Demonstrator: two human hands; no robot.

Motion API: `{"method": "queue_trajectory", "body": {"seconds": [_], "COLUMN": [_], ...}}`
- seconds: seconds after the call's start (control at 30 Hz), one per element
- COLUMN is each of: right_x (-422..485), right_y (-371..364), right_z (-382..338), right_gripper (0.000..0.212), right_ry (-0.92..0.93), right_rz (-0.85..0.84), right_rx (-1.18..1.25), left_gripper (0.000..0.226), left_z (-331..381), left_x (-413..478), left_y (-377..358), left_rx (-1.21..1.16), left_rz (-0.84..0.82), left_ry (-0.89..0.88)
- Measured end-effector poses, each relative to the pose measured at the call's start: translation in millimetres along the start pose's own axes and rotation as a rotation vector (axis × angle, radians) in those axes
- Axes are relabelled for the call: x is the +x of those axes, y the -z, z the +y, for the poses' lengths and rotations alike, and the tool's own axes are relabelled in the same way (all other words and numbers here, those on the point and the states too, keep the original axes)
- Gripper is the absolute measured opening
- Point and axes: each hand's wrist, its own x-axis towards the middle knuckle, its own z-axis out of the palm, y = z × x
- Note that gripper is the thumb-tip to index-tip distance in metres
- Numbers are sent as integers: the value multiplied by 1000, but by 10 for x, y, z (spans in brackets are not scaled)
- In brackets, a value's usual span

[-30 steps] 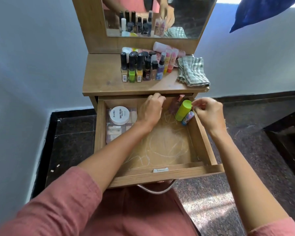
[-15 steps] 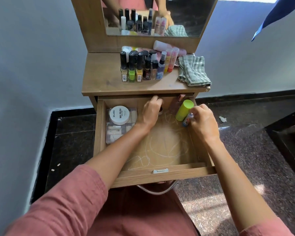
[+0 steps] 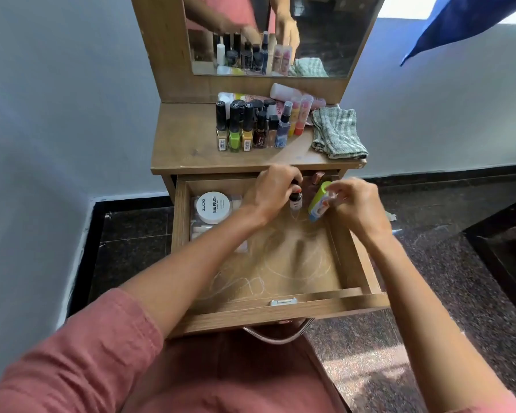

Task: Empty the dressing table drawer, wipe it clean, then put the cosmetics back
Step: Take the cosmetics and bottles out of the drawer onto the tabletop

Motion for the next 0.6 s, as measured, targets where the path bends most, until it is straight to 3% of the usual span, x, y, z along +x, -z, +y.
{"method": "queue_trajectory", "body": {"seconds": [0.3,0.6], "right_x": [439,915], "right_y": [448,402], "right_z": [-482,-604], "right_gripper": [22,27], "right_ry": [143,157], "right_rz": [136,159], "right_rx": [27,28], "left_gripper": [20,25], "left_z": [330,336], "left_x": [455,818], "left_y": [586,748], "left_rx": [133,266], "left_rz": [155,206], "left_ry": [-170,-136]}}
